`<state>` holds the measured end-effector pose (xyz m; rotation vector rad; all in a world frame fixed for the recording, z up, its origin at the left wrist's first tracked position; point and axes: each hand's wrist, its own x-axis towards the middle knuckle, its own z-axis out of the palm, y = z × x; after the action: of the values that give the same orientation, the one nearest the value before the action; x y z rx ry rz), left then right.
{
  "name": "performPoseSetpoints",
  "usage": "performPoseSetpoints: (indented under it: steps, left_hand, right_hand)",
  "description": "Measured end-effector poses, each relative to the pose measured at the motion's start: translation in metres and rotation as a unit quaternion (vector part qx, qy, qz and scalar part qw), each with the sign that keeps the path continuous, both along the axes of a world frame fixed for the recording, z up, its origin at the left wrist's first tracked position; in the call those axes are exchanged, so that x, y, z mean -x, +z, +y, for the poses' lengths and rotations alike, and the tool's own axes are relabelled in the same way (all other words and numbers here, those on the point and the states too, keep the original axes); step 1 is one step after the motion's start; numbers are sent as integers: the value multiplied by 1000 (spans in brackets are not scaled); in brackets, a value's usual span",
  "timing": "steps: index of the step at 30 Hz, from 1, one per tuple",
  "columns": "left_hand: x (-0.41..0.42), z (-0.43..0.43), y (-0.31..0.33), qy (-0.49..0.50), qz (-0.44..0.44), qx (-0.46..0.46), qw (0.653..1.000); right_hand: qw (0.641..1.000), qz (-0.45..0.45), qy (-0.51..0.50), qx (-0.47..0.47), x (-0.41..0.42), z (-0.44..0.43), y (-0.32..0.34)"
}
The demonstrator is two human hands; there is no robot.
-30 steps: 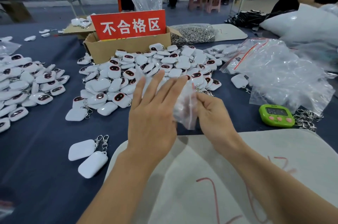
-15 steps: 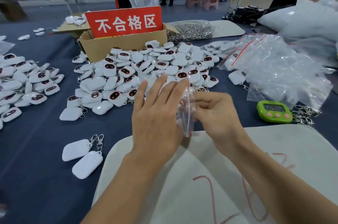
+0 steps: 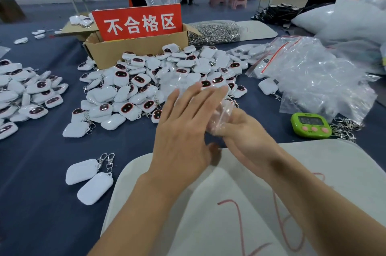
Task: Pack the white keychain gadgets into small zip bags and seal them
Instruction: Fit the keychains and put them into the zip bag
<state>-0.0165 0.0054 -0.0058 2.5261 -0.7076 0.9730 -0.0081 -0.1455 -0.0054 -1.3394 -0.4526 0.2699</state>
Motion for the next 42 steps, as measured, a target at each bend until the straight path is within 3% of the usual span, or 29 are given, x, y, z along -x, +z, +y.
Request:
performPoseSetpoints:
  steps: [4,6,8,10,11,13,16,19,24,26,28,30,33,37,40,42]
  left_hand:
    - [5,9,6,50,-81,-31,995]
    - [8,13,10,90,-131,-16,987]
    - [6,25,15,144,-145,-10,979]
    - [1,39,16,175,-100,-32,979]
    - [-1,43,14,178,-47,-50,982]
    - [-2,44,8,186,72,-77,977]
    - [-2,37,0,189,157,-36,969]
    - [1,28,0,152,127,8,980]
    - [3,11,-6,96,112,-67,987]
    - [1,16,-8,127,125,-69,982]
    - [0,24,-9,169,131,-50,976]
    - [-1,30,-6,204,114,-22,972]
    - [0,33,4,229,52,0,972]
    - [6,26,11,192,63,-1,979]
    - [11,8,9,49,103,102,988]
    - [12,-3,4,-22,128,183,975]
  right_hand:
    - [995,21,91,-17,-2,-8,7]
    - [995,46,25,-80,-5,-9,7]
    - [983,87,-142,-80,-11,-12,5]
    - [931,51,-334,139,-18,-22,0]
    - [890,20,-368,268,-19,-27,-3]
    - [840,-31,-331,429,-19,-30,-5]
    - [819,-69,-258,507,-20,-29,-7]
    - [792,-81,-235,558,-21,-26,-8]
    - [749,-150,-273,584,-21,-30,-8]
    - [772,-141,-350,512,-25,-36,-7]
    - [854,-77,-396,330,-26,-38,-4]
    - [908,-13,-379,175,-24,-36,-2]
    - [932,75,-351,56,-24,-33,1]
    - [947,140,-287,29,-21,-34,0]
    - [956,91,-261,102,-18,-33,3]
    - [963,64,-229,127,-13,-29,5]
